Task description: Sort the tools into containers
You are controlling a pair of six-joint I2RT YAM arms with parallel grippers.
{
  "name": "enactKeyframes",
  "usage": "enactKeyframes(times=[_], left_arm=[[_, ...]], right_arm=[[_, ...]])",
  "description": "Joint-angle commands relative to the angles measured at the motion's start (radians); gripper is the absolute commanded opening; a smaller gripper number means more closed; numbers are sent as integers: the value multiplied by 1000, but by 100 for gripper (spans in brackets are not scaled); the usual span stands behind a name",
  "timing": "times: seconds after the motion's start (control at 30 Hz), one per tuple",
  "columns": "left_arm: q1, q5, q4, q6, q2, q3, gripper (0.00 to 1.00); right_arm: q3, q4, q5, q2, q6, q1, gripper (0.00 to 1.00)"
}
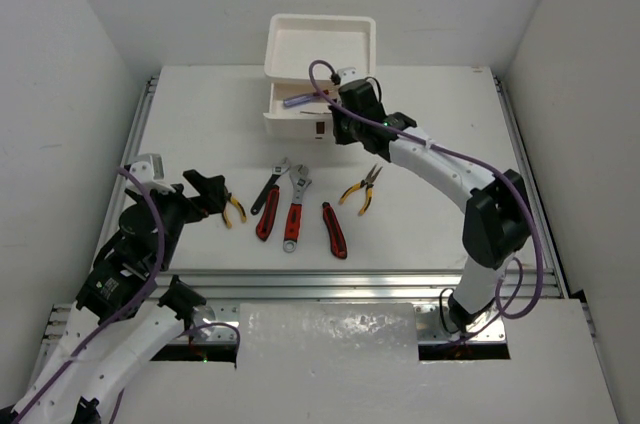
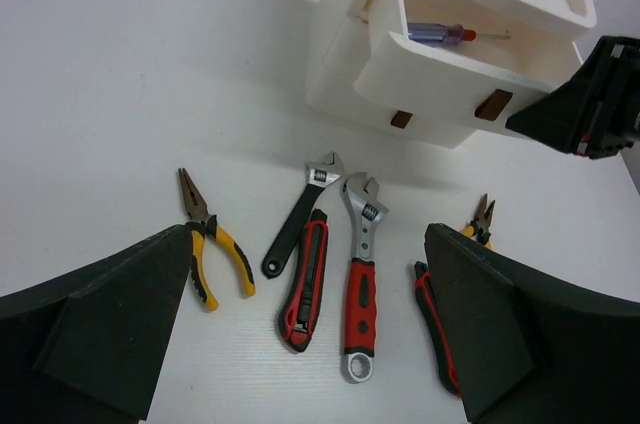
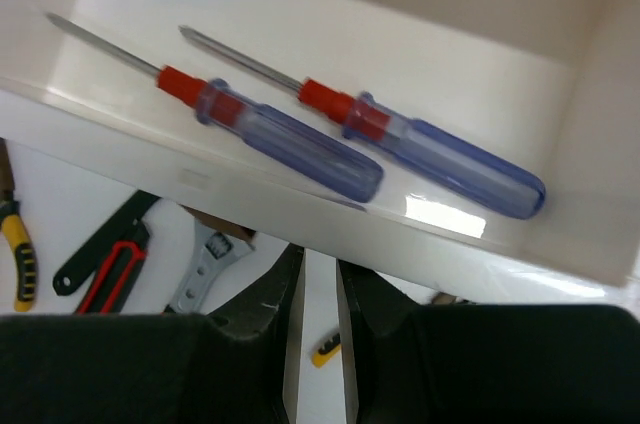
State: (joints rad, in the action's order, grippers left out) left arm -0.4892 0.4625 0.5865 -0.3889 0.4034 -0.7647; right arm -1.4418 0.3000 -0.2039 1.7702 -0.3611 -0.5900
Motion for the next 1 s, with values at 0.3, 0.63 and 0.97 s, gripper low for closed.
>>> enactKeyframes(times=[0.3, 0.63, 0.97], left_arm=[[11, -15, -43, 18, -15, 2, 100], [11, -25, -48, 21, -20, 4, 100], [11, -25, -48, 21, -23, 4, 100]], right_arm=[[-246, -59, -3, 155, -24, 33, 20], [-166, -154, 55, 120, -98, 33, 31], [-69, -193, 63, 58, -105, 16, 48]])
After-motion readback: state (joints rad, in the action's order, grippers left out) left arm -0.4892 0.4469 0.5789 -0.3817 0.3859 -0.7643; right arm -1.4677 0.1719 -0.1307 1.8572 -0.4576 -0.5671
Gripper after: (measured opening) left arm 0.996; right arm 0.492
